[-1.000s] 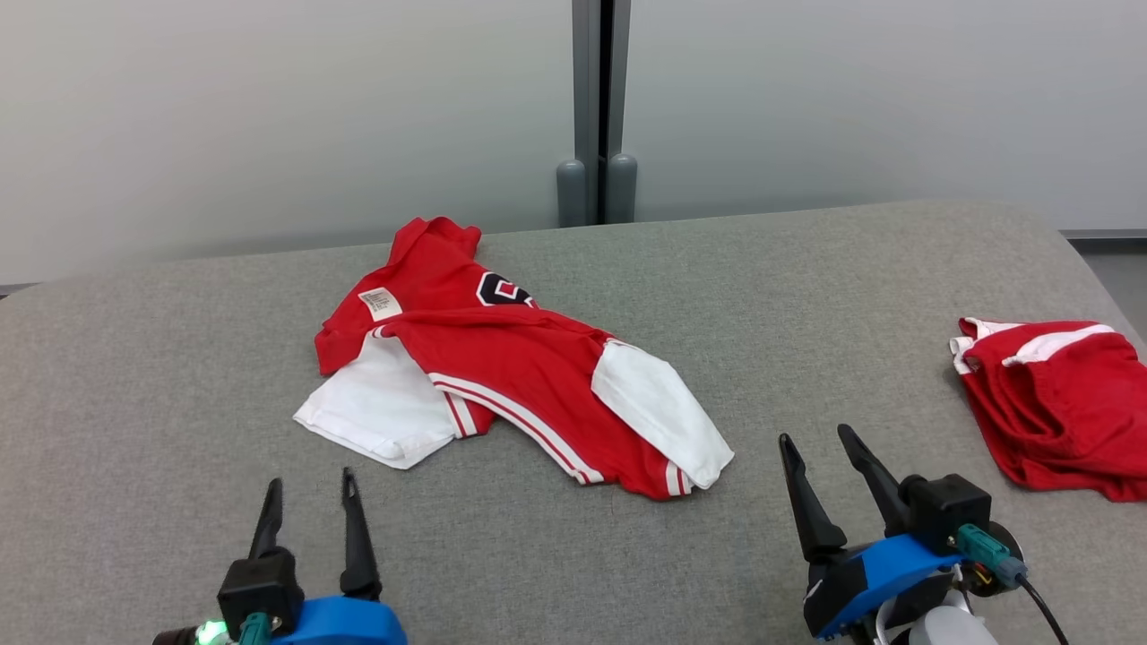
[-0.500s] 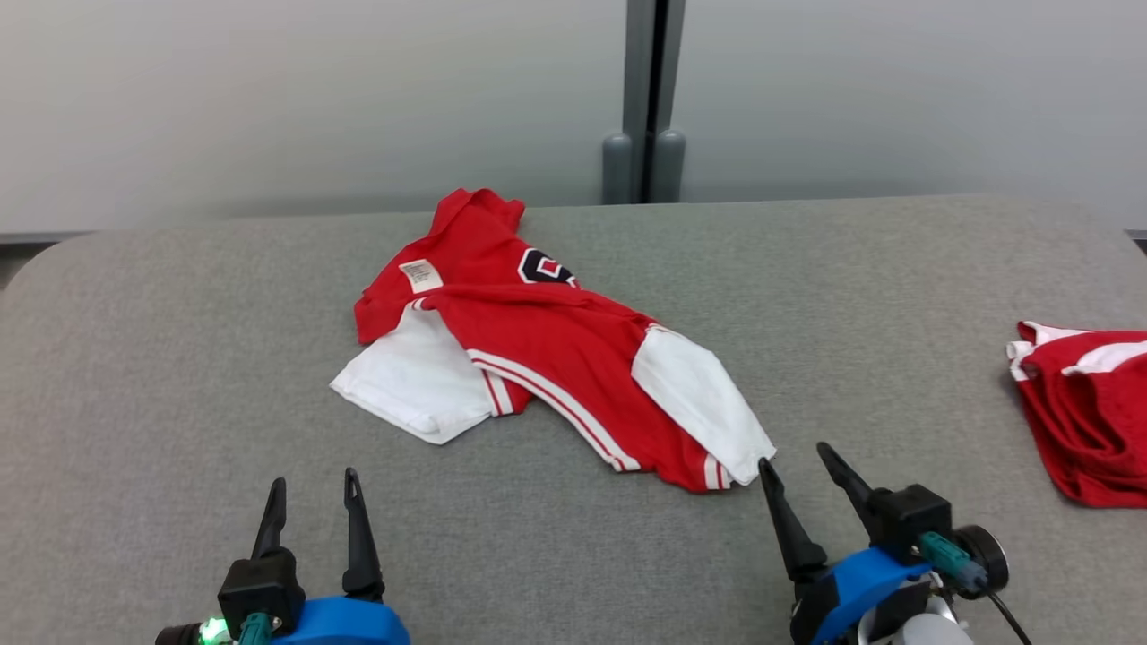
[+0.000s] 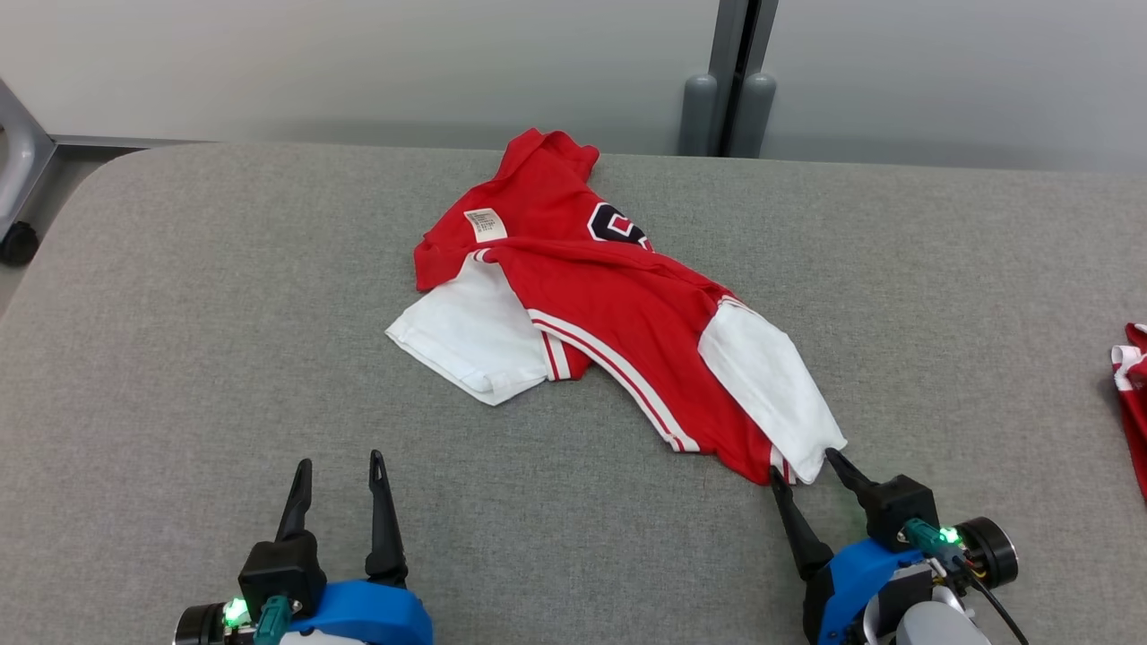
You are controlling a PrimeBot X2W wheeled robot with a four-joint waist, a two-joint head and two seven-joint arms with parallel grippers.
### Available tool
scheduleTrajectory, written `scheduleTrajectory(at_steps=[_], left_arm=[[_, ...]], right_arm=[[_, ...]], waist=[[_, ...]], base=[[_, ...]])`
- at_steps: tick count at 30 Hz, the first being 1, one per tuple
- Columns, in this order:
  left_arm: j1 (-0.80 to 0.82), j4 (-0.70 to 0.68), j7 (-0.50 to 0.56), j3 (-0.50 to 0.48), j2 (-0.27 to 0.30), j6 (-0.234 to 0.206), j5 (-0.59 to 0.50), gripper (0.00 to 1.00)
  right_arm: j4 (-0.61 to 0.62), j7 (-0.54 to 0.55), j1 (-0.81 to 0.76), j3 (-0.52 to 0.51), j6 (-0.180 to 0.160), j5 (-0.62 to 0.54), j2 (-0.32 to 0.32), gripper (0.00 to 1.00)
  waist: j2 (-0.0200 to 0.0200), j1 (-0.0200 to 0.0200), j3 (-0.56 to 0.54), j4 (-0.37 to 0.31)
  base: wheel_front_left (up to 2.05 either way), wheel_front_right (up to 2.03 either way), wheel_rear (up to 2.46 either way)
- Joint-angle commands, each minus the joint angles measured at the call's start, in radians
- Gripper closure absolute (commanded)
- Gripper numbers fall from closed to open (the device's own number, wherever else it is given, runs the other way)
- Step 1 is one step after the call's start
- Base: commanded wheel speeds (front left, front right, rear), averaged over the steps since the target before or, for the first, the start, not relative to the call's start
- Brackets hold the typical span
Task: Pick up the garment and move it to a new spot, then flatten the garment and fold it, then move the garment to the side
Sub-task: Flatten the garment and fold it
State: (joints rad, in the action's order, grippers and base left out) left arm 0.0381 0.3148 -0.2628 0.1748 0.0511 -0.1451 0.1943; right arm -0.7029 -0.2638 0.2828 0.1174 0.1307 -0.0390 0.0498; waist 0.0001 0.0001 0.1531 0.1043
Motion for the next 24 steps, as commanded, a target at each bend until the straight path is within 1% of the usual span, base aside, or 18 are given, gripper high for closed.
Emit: scheduleTrajectory(at_steps=[1, 3, 5, 6, 8, 9, 10, 11, 13, 16, 18, 20, 21, 22, 23, 24], left_arm=[[0.011, -0.006, -0.003, 0.003, -0.001, -0.005, 0.002, 0.0], [0.013, -0.005, -0.003, 0.009, -0.001, -0.003, 0.002, 0.0], [0.017, -0.004, -0.003, 0.014, -0.001, 0.0, 0.004, 0.0], [0.018, -0.004, -0.003, 0.017, -0.001, 0.002, 0.004, 0.0], [0.02, -0.004, -0.003, 0.018, -0.001, 0.001, 0.004, 0.0], [0.021, -0.006, -0.003, 0.019, -0.001, 0.0, 0.004, 0.0], [0.021, -0.006, -0.003, 0.019, -0.001, 0.0, 0.004, 0.0], [0.023, -0.008, -0.003, 0.023, -0.001, -0.001, 0.004, 0.0], [0.023, -0.008, -0.003, 0.024, -0.001, -0.002, 0.005, 0.0], [0.026, -0.01, -0.003, 0.029, -0.001, -0.004, 0.007, 0.0], [0.028, -0.01, -0.003, 0.032, -0.001, -0.003, 0.006, 0.0], [0.03, -0.008, -0.003, 0.035, -0.001, -0.002, 0.009, 0.0], [0.031, -0.006, -0.003, 0.036, -0.001, -0.003, 0.013, 0.0], [0.032, -0.004, -0.003, 0.037, -0.001, -0.005, 0.014, 0.0], [0.032, -0.001, -0.003, 0.038, -0.001, -0.005, 0.014, 0.0], [0.033, 0.0, -0.003, 0.038, -0.001, -0.006, 0.015, 0.0]], right_arm=[[-0.005, -0.001, 0.008, -0.012, 0.0, -0.011, 0.003, 0.0], [-0.009, -0.001, 0.008, -0.026, 0.0, -0.018, 0.003, 0.0], [-0.004, -0.001, 0.01, -0.036, 0.0, -0.02, 0.003, 0.05], [0.001, -0.001, 0.01, -0.038, 0.0, -0.019, 0.003, 0.11], [0.011, -0.001, 0.008, -0.039, 0.0, -0.014, 0.003, 0.18], [0.018, -0.001, 0.007, -0.039, 0.0, -0.009, 0.003, 0.21], [0.018, -0.001, 0.007, -0.039, 0.0, -0.009, 0.003, 0.21], [0.03, -0.001, 0.003, -0.039, 0.0, -0.004, 0.003, 0.24], [0.035, -0.001, 0.001, -0.041, 0.0, -0.002, 0.003, 0.25], [0.043, -0.001, -0.006, -0.049, 0.0, -0.002, 0.003, 0.22], [0.043, -0.001, -0.006, -0.059, 0.0, -0.006, 0.003, 0.24], [0.042, -0.001, -0.001, -0.066, 0.0, -0.012, 0.002, 0.37], [0.04, -0.001, 0.002, -0.07, 0.0, -0.015, 0.003, 0.54], [0.038, -0.001, 0.006, -0.074, 0.0, -0.018, 0.003, 0.65], [0.036, -0.001, 0.01, -0.077, 0.0, -0.021, 0.003, 0.79], [0.034, -0.001, 0.016, -0.081, 0.0, -0.023, 0.003, 0.88]], waist=[[-0.0001, -0.0001, 0.003, 0.0], [-0.0001, -0.0001, 0.005, -0.002], [-0.0001, -0.0001, 0.007, -0.006], [-0.0001, -0.0001, 0.007, -0.008], [-0.0001, -0.0001, 0.008, -0.013], [-0.0001, -0.0001, 0.008, -0.014], [-0.0001, -0.0001, 0.008, -0.014], [-0.0001, -0.0001, 0.008, -0.017], [-0.0001, -0.0001, 0.007, -0.019], [-0.0001, -0.0001, 0.006, -0.021], [-0.0001, -0.0001, 0.008, -0.021], [-0.0001, -0.0001, 0.01, -0.02], [-0.0001, -0.0001, 0.012, -0.02], [-0.0001, -0.0001, 0.013, -0.019], [-0.0001, -0.0001, 0.015, -0.018], [-0.0001, -0.0001, 0.016, -0.017]], base=[[0.0, 0.0, 0.0], [0.0, 0.0, 0.0], [0.0, 0.0, 0.0], [0.0, 0.0, 0.0], [0.0, 0.0, 0.0], [0.0, 0.0, 0.0], [0.0, 0.0, 0.0], [0.0, 0.0, 0.0], [0.0, 0.0, 0.0], [0.0, 0.0, 0.0], [0.0, 0.0, 0.0], [0.0, 0.0, 0.0], [0.0, 0.0, 0.0], [0.0, 0.0, 0.0], [0.0, 0.0, 0.0], [0.0, 0.0, 0.0]])
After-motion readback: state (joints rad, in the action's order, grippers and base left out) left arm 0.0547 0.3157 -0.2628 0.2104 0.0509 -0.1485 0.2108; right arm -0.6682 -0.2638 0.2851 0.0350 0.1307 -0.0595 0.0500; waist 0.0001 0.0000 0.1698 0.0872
